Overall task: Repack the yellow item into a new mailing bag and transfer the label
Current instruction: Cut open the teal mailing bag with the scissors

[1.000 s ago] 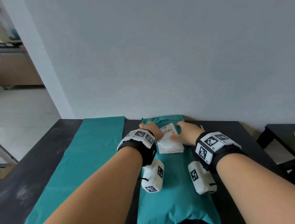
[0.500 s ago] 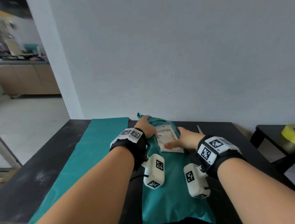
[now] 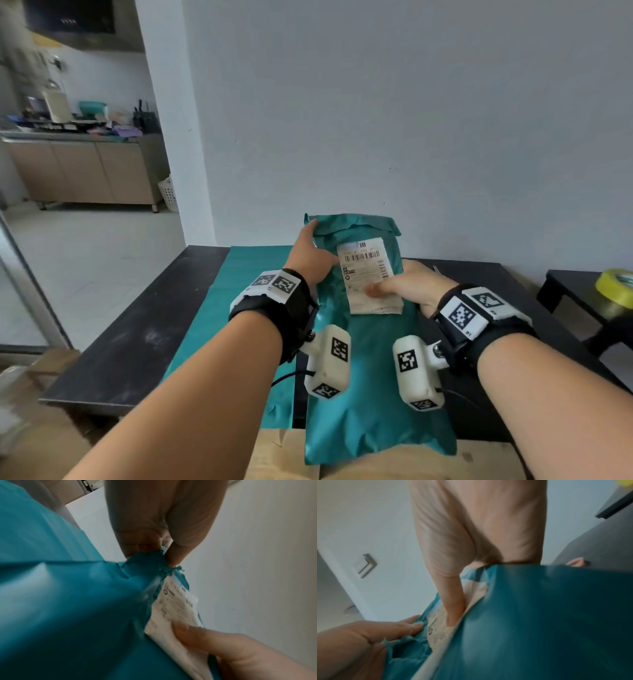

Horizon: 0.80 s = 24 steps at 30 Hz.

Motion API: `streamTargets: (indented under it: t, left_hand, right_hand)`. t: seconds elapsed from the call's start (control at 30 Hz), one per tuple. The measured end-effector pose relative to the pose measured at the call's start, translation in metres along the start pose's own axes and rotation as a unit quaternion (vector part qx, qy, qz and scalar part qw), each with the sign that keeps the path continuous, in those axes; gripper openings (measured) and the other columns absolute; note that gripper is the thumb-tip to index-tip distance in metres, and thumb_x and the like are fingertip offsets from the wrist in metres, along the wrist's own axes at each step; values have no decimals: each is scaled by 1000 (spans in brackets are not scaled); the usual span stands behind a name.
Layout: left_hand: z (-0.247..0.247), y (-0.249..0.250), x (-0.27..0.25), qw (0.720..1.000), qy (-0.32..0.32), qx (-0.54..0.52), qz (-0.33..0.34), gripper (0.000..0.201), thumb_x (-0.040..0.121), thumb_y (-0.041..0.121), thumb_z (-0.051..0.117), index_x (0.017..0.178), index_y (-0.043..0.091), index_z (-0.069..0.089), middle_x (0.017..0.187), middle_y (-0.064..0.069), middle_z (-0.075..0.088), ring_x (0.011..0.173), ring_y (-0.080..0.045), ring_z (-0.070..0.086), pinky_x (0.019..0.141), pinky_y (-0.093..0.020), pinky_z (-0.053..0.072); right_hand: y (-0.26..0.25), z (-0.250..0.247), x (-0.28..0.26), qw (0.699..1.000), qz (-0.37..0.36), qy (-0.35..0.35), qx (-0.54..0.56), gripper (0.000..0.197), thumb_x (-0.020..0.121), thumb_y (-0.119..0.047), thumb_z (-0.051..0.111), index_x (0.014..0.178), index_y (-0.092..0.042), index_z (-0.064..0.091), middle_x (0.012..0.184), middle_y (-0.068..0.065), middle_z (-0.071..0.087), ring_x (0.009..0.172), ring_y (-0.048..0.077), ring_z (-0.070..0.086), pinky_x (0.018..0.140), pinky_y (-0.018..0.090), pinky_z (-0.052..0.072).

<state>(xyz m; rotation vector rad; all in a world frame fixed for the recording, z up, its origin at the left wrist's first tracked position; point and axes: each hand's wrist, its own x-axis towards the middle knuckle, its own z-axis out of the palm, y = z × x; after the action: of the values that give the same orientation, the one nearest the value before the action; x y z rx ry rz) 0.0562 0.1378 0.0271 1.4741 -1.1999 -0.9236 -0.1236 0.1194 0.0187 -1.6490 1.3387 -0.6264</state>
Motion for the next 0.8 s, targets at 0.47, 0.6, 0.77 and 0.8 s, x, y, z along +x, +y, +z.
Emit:
streamTargets:
  t: [0.47, 0.6, 0.77, 0.8]
  left_hand:
    - [-9, 41, -7, 979, 105, 154, 88, 80, 69, 15, 77, 139, 31, 40, 125, -3, 55, 100, -19, 57, 80, -33, 53]
    - [-11, 47, -12, 981, 46, 178, 69, 86, 65, 19, 76, 139, 35, 35, 104, 2, 62, 91, -17, 61, 71, -31, 54]
    - [-21, 63, -18, 992, -68, 104, 25, 51, 69, 25, 83, 113, 27, 58, 101, 6, 68, 91, -15, 66, 70, -27, 53]
    - [-24, 65, -20, 993, -82, 82, 9, 38, 70, 31, 82, 103, 25, 63, 95, 6, 71, 86, -14, 68, 66, -26, 53]
  right_hand:
    - [-44, -38, -23, 989, 1, 26, -145, 38, 71, 8, 67, 104, -10, 61, 107, 10, 68, 103, 27, 62, 94, 41, 50]
    - [-50, -38, -20, 981, -15, 57, -184, 23, 70, 9, 57, 85, -8, 60, 94, 12, 68, 96, 29, 63, 84, 37, 53]
    - [-78, -39, -12, 967, -25, 82, -239, 21, 66, 10, 50, 71, -11, 54, 81, 9, 66, 80, 26, 66, 58, 27, 49]
    - [-83, -37, -10, 965, -27, 78, -248, 21, 68, 9, 50, 72, -11, 54, 81, 9, 67, 76, 23, 65, 57, 26, 49]
